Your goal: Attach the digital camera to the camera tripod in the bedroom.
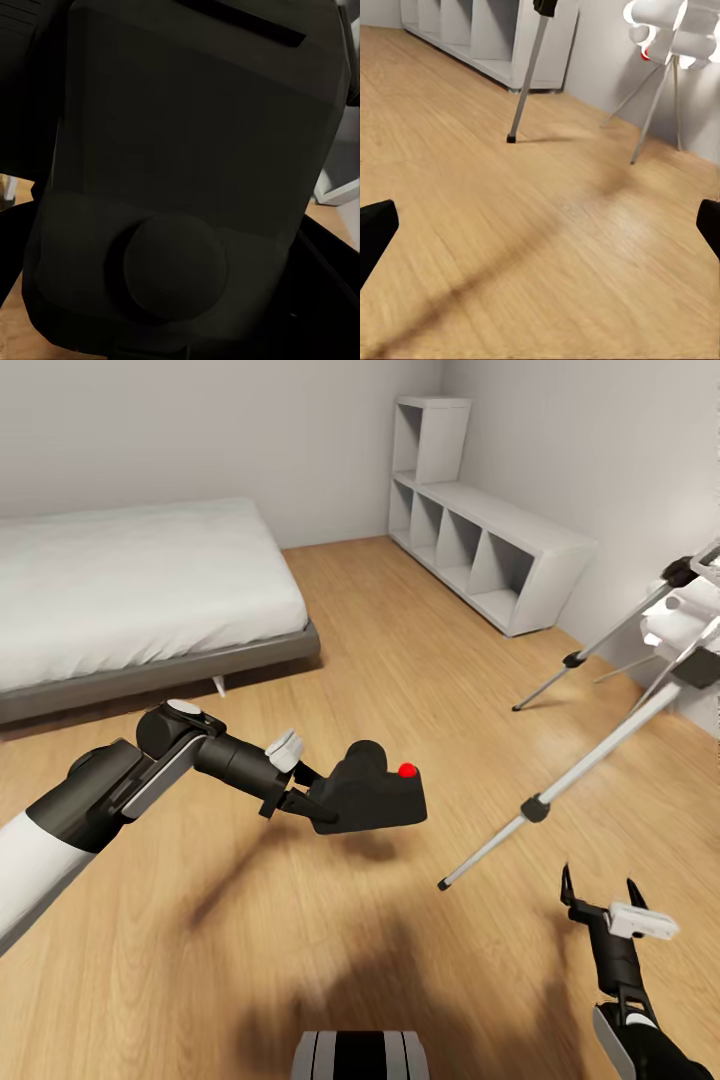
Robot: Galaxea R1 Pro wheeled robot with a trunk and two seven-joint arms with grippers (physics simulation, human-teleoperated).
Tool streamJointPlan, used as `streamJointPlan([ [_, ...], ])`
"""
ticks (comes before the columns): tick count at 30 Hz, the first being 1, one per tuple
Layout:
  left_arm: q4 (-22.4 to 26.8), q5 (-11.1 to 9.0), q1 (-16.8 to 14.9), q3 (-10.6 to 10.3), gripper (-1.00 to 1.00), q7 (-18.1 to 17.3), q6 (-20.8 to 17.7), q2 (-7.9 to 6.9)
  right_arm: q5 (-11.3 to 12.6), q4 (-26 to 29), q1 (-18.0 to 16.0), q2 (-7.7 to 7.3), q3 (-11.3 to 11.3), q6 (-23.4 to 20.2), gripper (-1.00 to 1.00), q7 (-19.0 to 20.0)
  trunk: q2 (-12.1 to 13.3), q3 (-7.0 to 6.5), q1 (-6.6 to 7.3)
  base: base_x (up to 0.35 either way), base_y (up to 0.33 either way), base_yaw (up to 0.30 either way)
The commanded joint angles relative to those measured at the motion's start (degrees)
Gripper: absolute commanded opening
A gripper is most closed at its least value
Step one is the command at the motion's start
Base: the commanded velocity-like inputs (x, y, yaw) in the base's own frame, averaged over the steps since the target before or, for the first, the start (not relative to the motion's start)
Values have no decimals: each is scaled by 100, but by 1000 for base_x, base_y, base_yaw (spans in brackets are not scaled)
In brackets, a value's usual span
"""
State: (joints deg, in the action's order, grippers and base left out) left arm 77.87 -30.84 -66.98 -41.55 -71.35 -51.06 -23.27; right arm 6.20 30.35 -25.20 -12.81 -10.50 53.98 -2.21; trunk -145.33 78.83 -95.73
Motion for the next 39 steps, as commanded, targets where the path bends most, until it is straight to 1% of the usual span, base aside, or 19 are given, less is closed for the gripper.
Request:
streamJointPlan([
  [1,-3,-36,-7,-12,-100,7,-44,-7,19,-210,-2,-8,12,14,100,112,0,-19,3,0,0,0],
  [4,-7,-36,-8,-12,-100,10,-44,-7,11,-492,-2,-16,12,13,100,291,4,-85,11,0,0,0],
  [5,-14,-36,-8,-12,-100,12,-44,-7,8,-673,-2,-19,13,14,100,406,5,-108,14,0,0,0],
  [7,-20,-36,-8,-12,-100,13,-44,-6,7,-760,-2,-19,14,12,100,452,8,-152,19,0,0,0],
  [8,-43,-36,-8,-12,-100,14,-44,-5,6,-937,-2,-21,15,12,100,519,9,-174,21,0,0,0],
  [11,-101,-36,-7,-11,-100,15,-44,-5,5,-1223,-2,-23,15,14,100,575,13,-240,29,0,0,0],
  [12,-192,-36,-8,-11,-100,16,-40,-3,4,-1629,-1,-32,14,15,100,619,15,-263,32,0,0,0],
  [16,-230,-36,-8,-11,-100,12,-28,-3,4,-1865,12,-35,16,16,100,629,20,-351,42,0,0,0],
  [18,-251,-36,-6,-11,-100,10,-19,-2,4,-2081,18,-40,16,18,100,638,23,-396,47,0,0,0],
  [19,-263,-36,-7,-11,-100,9,-6,-2,4,-2331,21,-43,17,22,100,646,24,-418,50,0,0,0],
  [26,-264,-36,-7,-19,-100,14,6,72,4,-2514,24,-41,21,24,100,651,33,-573,68,0,0,0],
  [29,-248,-36,-6,-20,-100,15,4,132,4,-2531,24,-41,21,25,100,651,37,-639,76,0,0,0],
  [31,-236,-36,-7,-20,-100,16,-2,201,4,-2548,24,-40,26,25,100,652,40,-684,81,0,0,0],
  [39,-243,-36,-8,-13,-100,11,-16,241,1,-2703,24,-38,37,22,100,659,51,-861,101,0,0,0],
])
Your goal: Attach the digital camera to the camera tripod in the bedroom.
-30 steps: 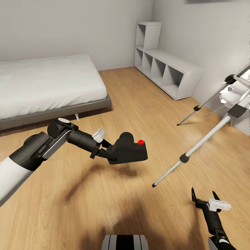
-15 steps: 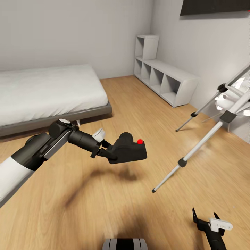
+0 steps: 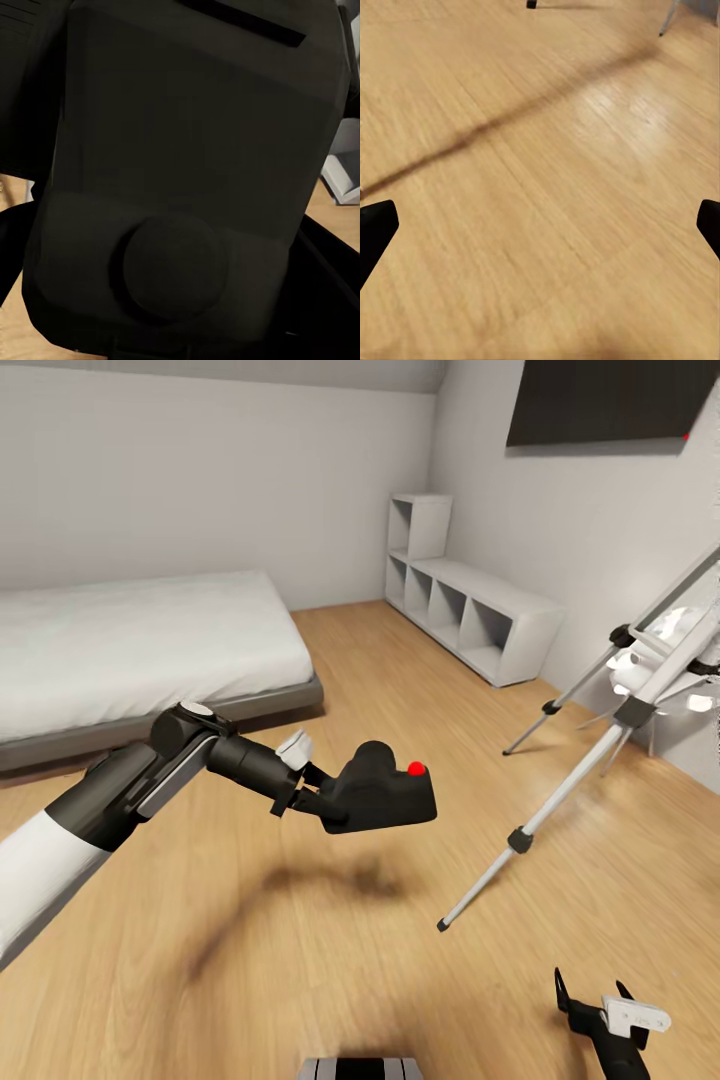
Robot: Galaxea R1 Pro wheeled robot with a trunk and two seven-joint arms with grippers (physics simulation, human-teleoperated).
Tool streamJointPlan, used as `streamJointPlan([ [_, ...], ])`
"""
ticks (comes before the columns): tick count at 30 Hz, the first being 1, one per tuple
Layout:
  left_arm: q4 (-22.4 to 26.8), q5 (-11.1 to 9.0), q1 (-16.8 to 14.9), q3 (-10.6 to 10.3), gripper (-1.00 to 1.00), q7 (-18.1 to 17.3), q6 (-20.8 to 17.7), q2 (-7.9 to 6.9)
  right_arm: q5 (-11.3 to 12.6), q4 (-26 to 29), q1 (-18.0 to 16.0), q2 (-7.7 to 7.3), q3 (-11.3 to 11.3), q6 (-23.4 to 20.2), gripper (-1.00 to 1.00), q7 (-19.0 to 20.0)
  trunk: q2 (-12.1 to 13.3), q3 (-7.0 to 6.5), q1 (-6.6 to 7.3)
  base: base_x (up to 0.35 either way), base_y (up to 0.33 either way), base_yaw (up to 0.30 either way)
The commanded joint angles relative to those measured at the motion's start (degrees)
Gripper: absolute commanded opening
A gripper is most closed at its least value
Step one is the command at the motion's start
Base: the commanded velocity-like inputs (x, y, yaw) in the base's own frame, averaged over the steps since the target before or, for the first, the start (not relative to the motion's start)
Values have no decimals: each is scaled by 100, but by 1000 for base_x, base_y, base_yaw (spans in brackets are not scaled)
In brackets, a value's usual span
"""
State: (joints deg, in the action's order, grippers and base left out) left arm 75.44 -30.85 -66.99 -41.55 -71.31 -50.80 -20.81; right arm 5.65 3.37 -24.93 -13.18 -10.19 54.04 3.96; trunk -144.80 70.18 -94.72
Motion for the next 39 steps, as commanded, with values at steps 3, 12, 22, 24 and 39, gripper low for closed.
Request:
streamJointPlan([
  [3,-7,-35,-7,-2,-100,0,-54,-11,57,-86,-3,0,7,18,100,43,3,-63,9,0,0,0],
  [12,-20,-35,-7,7,-100,2,-70,-28,59,-243,-3,8,8,11,100,43,15,-262,32,0,0,0],
  [22,-21,-35,-7,7,-100,3,-74,-29,59,-249,-3,8,12,4,100,43,28,-483,58,0,0,0],
  [24,-21,-35,-7,7,-100,3,-76,-29,59,-251,-3,9,14,3,100,43,31,-528,63,0,0,0],
  [39,-89,-35,-7,12,-100,5,-79,-29,53,-376,-3,32,45,-25,100,40,51,-860,101,0,0,0],
])
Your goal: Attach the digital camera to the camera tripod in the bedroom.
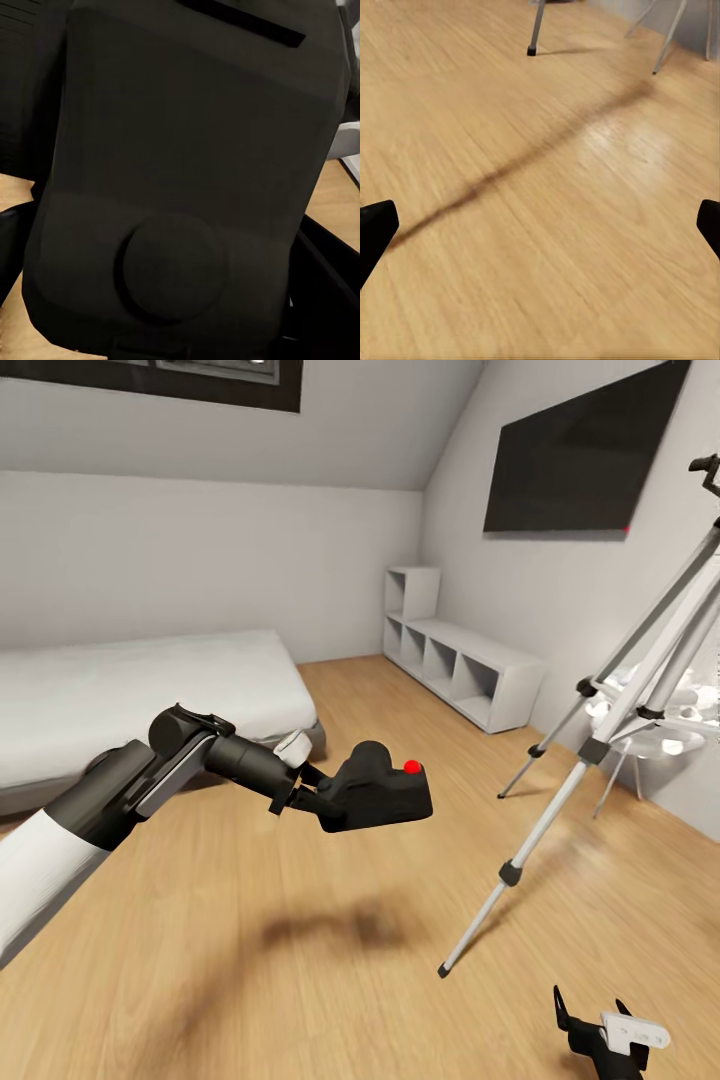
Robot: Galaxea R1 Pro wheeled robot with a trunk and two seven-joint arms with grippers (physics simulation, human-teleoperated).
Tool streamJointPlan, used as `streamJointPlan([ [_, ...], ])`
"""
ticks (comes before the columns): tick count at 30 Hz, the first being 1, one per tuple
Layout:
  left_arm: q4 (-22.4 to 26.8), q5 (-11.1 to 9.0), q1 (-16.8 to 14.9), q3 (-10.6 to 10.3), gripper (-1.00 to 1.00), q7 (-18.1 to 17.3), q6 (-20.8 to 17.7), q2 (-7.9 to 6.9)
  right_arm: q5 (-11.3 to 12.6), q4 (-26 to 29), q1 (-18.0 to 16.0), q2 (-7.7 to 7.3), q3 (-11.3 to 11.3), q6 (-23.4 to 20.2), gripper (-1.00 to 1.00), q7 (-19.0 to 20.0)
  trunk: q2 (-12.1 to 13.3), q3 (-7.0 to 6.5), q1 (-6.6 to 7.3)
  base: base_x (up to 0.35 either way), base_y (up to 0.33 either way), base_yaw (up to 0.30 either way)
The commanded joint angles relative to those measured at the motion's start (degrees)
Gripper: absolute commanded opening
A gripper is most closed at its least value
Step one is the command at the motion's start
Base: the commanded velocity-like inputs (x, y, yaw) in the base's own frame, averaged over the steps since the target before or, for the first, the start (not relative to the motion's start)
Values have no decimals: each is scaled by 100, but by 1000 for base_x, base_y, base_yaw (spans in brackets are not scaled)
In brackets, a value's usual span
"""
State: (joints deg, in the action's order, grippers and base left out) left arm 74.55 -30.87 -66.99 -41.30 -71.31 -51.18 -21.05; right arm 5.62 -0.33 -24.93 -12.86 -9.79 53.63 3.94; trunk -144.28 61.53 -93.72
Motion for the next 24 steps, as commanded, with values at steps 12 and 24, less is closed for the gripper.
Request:
streamJointPlan([
  [12,-2,-33,-7,-5,-100,4,-41,-5,60,-314,-4,42,12,10,100,34,14,-261,32,0,0,0],
  [24,-10,-33,-6,15,-100,5,-41,-5,62,-380,5,54,18,-206,100,20,30,-527,63,0,0,0],
])
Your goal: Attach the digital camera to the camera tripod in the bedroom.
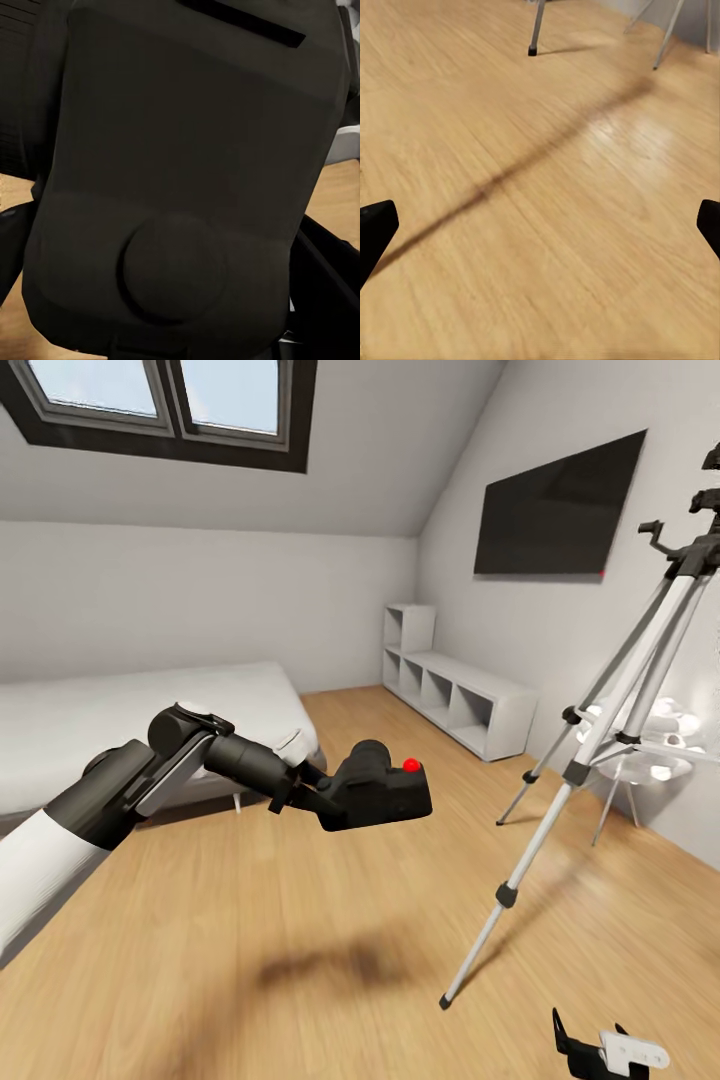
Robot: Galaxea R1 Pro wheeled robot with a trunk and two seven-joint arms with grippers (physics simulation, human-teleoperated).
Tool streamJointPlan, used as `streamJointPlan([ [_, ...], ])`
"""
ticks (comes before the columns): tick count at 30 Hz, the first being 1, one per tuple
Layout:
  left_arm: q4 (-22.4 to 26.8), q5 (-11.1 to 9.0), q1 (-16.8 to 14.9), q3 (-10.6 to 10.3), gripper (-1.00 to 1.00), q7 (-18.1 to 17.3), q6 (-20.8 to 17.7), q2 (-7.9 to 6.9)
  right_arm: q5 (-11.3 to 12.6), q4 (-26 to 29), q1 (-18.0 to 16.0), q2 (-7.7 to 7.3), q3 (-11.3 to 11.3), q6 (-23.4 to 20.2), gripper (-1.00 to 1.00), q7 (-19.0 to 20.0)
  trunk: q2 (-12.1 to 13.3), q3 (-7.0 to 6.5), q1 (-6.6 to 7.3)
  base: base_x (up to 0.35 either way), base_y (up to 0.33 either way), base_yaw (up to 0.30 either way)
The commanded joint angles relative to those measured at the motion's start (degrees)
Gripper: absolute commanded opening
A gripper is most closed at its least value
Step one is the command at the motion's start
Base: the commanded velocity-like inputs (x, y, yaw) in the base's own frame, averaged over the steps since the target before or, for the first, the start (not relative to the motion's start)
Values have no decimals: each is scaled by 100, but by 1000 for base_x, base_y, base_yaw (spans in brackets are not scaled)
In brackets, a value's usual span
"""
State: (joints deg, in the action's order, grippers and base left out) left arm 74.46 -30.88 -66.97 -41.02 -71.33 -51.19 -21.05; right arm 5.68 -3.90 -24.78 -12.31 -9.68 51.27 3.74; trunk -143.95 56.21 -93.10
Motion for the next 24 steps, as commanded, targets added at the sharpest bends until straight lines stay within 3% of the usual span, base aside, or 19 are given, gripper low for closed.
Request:
streamJointPlan([
  [1,-1,-32,-8,-13,-100,6,-40,-5,56,-24,-9,-1,6,-19,100,39,-1,-17,4,0,0,0],
  [6,-1,-32,-8,-9,-100,8,-40,-16,55,-30,-9,1,4,-316,100,39,6,-128,16,0,0,0],
  [24,-14,-32,-9,-5,-100,9,-40,-35,56,-37,5,57,3,-437,100,37,30,-526,63,0,0,0],
])
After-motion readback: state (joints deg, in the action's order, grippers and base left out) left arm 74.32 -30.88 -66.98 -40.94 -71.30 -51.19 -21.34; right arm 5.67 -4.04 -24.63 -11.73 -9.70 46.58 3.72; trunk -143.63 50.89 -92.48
